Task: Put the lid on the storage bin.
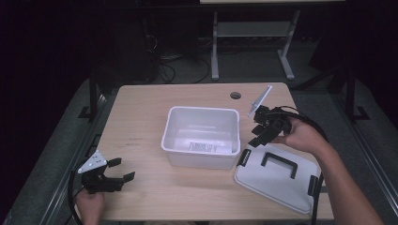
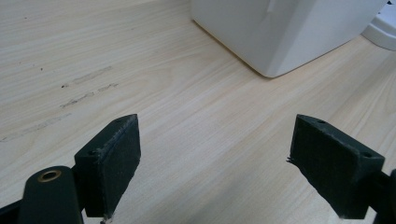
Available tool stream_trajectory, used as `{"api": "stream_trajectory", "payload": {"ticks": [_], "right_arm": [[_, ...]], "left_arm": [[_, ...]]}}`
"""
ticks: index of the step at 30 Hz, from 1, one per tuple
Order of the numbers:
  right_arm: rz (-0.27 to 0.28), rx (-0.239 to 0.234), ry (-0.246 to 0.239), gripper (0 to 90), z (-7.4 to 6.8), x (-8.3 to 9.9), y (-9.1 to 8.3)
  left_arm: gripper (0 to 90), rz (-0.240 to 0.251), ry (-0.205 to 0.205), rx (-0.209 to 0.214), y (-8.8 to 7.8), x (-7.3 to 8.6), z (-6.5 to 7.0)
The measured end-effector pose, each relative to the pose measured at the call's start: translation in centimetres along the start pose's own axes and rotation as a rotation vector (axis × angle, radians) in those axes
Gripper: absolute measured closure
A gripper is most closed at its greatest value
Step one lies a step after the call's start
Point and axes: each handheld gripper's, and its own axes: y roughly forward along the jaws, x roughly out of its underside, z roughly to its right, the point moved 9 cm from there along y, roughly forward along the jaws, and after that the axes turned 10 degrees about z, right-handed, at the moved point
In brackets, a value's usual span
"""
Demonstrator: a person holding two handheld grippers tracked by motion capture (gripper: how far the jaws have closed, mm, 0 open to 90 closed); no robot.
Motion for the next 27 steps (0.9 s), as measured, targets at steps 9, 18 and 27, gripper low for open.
{"api": "stream_trajectory", "payload": {"ticks": [9,18,27], "right_arm": [[-0.002,0.0,0.031,47.9,0.5,2.0,0.2],[-0.015,-0.002,0.076,47.8,1.2,4.9,0.8],[-0.025,0.0,0.124,47.7,1.9,7.8,1.3]], "left_arm": [[15.6,0.001,-0.003,-0.001,0.0,0.0,0.0],[15.6,-0.001,-0.001,0.0,0.0,0.0,0.1],[15.5,-0.003,0.001,-0.003,0.1,0.0,0.2]]}}
